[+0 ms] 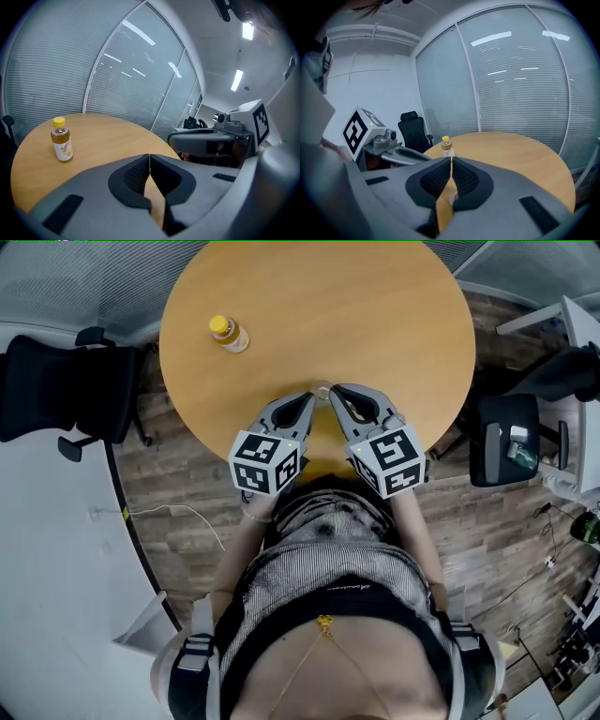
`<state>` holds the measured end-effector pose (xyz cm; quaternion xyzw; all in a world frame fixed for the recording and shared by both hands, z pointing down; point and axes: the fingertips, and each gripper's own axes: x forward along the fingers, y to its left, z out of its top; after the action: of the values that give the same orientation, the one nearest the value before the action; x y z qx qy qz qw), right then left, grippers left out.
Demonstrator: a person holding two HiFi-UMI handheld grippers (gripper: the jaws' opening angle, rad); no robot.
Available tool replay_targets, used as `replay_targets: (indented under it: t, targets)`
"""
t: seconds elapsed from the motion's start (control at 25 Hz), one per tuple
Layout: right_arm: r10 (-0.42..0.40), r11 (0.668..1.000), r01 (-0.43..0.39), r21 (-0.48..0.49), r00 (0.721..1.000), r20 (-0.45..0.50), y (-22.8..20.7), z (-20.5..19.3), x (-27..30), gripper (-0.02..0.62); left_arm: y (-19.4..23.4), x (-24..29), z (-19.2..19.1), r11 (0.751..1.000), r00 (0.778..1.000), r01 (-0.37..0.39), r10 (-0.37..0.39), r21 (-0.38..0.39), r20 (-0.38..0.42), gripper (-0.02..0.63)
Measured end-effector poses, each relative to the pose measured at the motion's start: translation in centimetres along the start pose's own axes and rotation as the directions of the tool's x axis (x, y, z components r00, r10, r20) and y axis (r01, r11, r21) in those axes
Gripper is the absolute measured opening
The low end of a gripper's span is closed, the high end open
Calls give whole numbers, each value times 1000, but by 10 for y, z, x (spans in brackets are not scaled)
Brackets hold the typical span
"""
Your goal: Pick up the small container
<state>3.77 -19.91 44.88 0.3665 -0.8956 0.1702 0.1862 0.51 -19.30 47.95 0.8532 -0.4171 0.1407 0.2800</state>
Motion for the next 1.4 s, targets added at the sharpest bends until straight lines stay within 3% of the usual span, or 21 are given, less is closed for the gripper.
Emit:
replay_targets:
  t: [0.72,0.76,0.84,0.88,1.04,1.4]
  targets:
    - [-21,999,22,34,999,-35,-14,-8,9,25,27,45,-68,1000,976,19,-15,17,-218,21]
    - [-21,999,22,35,999,-36,-15,-8,9,25,27,47,-70,1000,974,22,-18,17,-226,31]
    - [-21,999,23,37,999,-38,-17,-9,9,25,28,51,-75,999,971,29,-23,18,-238,131]
    - [-22,999,23,37,999,-39,-18,-9,10,25,28,53,-77,999,970,30,-24,20,-243,150]
    - [-24,999,26,41,999,-43,-21,-10,11,23,32,61,-89,999,959,36,-24,40,-281,204]
    - [-27,998,30,51,998,-63,-28,-16,15,25,36,87,-122,990,911,85,-30,115,-412,279]
